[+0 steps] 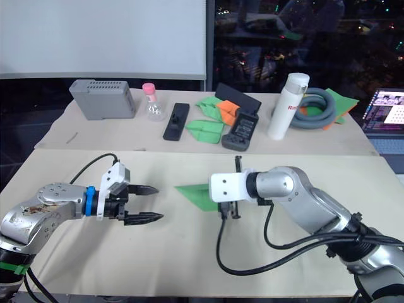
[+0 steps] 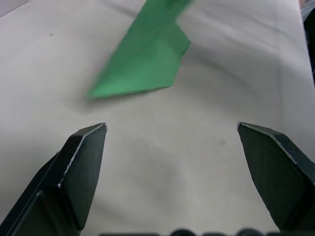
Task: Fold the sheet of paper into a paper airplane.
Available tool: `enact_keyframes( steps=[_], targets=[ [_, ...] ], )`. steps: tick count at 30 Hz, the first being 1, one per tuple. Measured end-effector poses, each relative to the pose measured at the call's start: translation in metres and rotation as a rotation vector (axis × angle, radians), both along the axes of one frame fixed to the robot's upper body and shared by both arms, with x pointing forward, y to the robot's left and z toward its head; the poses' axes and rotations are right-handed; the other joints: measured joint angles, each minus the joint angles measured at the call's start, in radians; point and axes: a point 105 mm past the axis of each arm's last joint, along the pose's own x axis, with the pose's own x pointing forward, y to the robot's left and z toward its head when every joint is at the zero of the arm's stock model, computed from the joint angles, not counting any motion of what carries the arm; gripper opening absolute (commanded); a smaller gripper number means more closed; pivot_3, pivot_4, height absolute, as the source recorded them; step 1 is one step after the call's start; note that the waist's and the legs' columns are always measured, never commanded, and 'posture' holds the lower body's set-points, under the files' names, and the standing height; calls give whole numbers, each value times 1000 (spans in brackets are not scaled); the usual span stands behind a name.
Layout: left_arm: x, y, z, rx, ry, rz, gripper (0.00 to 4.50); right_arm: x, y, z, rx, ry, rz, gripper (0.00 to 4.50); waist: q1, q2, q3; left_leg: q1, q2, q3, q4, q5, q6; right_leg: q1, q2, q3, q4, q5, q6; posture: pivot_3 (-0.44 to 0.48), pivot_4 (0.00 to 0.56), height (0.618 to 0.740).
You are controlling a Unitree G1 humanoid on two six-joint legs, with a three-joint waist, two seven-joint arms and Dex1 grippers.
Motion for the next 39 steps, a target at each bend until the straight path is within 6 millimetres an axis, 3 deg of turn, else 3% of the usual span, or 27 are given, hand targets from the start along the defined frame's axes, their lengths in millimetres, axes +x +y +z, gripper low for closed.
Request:
enact_keyframes(
  steps=[9, 20, 21, 27, 32, 36, 39],
  targets=[
    [6, -7, 8, -66, -74, 11, 4500, -5, -10, -45, -54, 43, 91, 19, 6, 0, 0, -1, 0, -1, 0, 0, 0, 0, -2, 0, 1, 0, 0, 0, 150, 740],
    [14, -25, 13, -66, -159, -48, 4500, -11, -12, -49, 2, 86, -47, 19, 4, 0, 0, 0, 0, -1, 0, 0, 0, 0, -1, 0, 2, 0, 0, 0, 150, 740],
    [16, -27, 13, -60, -168, -63, 4500, -12, -13, -49, 13, 91, -61, 622, 5, 0, 0, 0, 0, -1, 0, 0, 0, 0, -1, 0, 2, 0, 0, 0, 150, 740],
    [23, -33, 9, -26, -213, -113, 4500, -24, -11, -45, 28, 105, -71, 2574, 10, 0, 0, -1, -1, -1, 1, 0, 0, 0, -1, 0, 1, 0, 0, 0, 150, 740],
    [36, -41, 14, -51, -217, -114, 4500, -30, -12, -19, 92, 107, -88, 2574, 17, 0, 0, -1, 0, -1, 2, 0, 1, 1, 0, 0, 1, 0, 0, 0, 150, 740],
    [51, -51, 23, -105, -217, -98, 3306, -34, -13, 7, 185, 128, -110, 2612, 23, 0, 0, -1, -1, -1, 4, -1, 2, 1, 0, 0, 1, 1, 1, 0, 150, 740],
    [59, -51, 14, -97, -202, -81, 2277, -33, -19, 20, 235, 140, -152, 2612, 24, 0, 0, -1, 0, -1, 4, -1, 2, 1, 0, 0, 1, 1, 1, 0, 150, 740]
  ],
)
